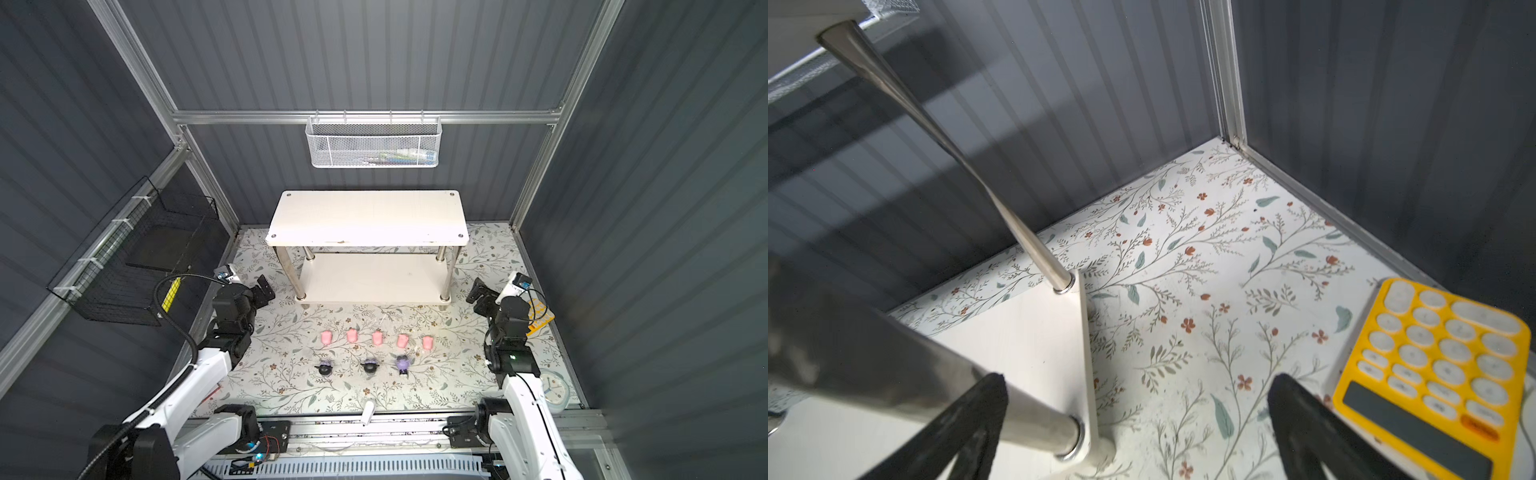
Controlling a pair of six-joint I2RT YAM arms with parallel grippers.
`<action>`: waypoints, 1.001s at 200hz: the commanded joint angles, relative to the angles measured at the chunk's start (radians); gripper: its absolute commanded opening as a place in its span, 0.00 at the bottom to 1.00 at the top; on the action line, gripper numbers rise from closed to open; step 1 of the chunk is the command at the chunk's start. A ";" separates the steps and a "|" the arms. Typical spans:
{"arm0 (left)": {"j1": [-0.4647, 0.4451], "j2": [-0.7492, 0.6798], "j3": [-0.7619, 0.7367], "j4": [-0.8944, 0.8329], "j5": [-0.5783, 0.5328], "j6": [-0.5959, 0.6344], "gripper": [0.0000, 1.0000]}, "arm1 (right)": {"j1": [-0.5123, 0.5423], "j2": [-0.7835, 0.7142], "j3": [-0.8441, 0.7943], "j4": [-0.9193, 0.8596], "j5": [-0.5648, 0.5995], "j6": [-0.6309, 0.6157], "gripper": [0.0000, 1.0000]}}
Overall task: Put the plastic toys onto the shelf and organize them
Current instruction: 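Move the right gripper over the purple witch-cat toy nearest the pigs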
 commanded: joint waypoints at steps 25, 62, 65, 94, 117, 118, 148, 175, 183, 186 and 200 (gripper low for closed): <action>-0.007 -0.173 -0.029 -0.275 0.117 -0.168 0.97 | 0.029 -0.171 -0.030 -0.333 -0.083 0.147 0.99; -0.015 -0.268 -0.019 -0.411 0.172 -0.261 0.96 | 0.119 -0.226 -0.041 -0.431 -0.137 0.218 0.99; -0.017 -0.274 -0.020 -0.418 0.180 -0.267 0.96 | 0.134 -0.227 -0.039 -0.432 -0.137 0.223 0.99; -0.050 -0.309 -0.028 -0.486 0.204 -0.291 0.96 | 0.351 -0.230 -0.016 -0.533 -0.074 0.271 0.99; -0.071 -0.336 -0.031 -0.518 0.199 -0.279 0.97 | 0.502 -0.200 0.010 -0.583 -0.030 0.298 0.99; -0.072 -0.337 -0.032 -0.518 0.200 -0.279 0.97 | 0.510 -0.197 0.011 -0.585 -0.029 0.299 0.99; -0.086 -0.358 -0.044 -0.511 0.197 -0.289 0.98 | 0.675 -0.133 0.018 -0.634 -0.021 0.316 0.99; -0.089 -0.361 -0.064 -0.485 0.201 -0.289 0.99 | 0.817 -0.059 0.015 -0.615 -0.006 0.333 0.98; -0.090 -0.360 -0.065 -0.480 0.204 -0.288 0.99 | 0.860 -0.030 0.019 -0.602 0.000 0.339 0.98; -0.089 -0.360 -0.065 -0.479 0.205 -0.285 1.00 | 0.881 -0.014 0.022 -0.595 0.003 0.341 0.98; -0.090 -0.357 -0.062 -0.478 0.209 -0.276 1.00 | 0.949 0.045 0.035 -0.575 0.024 0.340 0.97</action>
